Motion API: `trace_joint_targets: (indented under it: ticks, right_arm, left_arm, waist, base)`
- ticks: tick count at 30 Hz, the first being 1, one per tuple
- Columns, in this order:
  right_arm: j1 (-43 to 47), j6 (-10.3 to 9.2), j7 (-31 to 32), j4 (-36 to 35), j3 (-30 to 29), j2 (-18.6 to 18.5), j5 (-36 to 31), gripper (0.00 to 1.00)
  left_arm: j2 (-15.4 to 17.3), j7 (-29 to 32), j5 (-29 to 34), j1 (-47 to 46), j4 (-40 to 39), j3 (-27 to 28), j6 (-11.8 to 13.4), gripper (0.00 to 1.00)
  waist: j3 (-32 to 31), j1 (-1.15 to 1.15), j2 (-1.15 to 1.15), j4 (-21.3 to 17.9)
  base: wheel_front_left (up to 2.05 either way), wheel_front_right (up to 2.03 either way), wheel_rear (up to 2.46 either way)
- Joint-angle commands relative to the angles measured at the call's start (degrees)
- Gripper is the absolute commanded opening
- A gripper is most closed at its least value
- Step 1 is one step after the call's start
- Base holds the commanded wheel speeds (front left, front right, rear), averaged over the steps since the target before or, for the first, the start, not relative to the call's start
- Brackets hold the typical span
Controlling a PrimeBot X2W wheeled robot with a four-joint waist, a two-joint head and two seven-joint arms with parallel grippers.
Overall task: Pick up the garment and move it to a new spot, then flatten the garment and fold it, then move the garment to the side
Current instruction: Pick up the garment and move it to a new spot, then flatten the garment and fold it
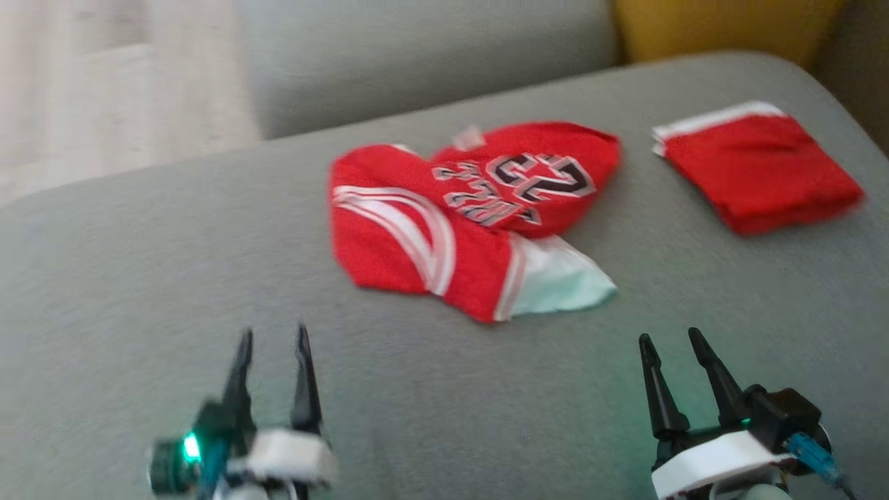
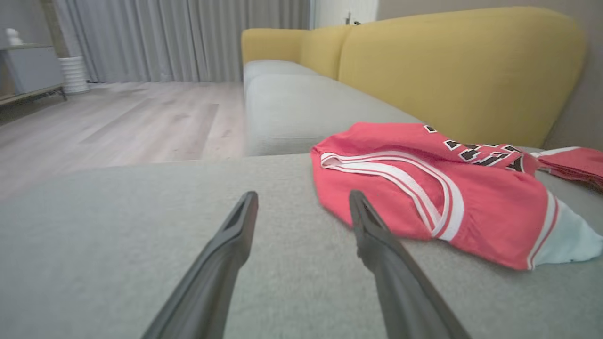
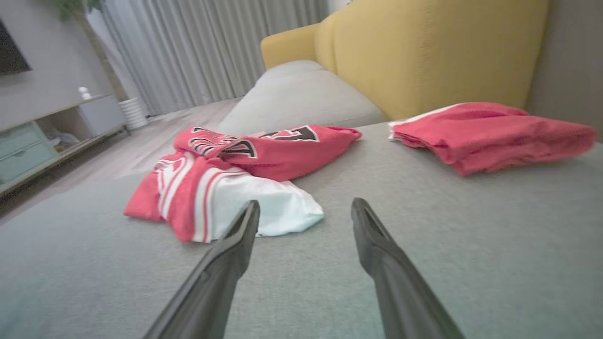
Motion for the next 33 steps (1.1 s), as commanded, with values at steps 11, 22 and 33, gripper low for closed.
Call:
trace_joint_targets:
  ticks: [11,22,33]
  right_arm:
    - [2.41,0.39,-0.62,0.03,-1.87,0.61,-0.65,1.0]
    - [5.28,0.39,-0.62,-1.63,-3.67,1.27,-2.26,1.0]
    - [6.16,0.39,-0.62,-2.37,-4.2,1.61,-2.7,1.0]
  left_arm:
    - [0.27,-0.62,-2.54,15.55,-17.84,-3.24,8.6,1.0]
    - [0.26,-0.62,0.63,17.52,-17.71,-2.7,9.75,1.0]
    - [0.26,-0.62,1.18,18.02,-17.39,-3.34,9.42,1.0]
  waist:
    - [-7.47,0.01,0.0,11.53]
    - [-9.29,0.01,0.0,12.74]
    - [-9.51,0.01,0.0,12.89]
  base:
    - [0.0,0.0,0.0]
    - [0.0,0.0,0.0]
    - [0.0,0.0,0.0]
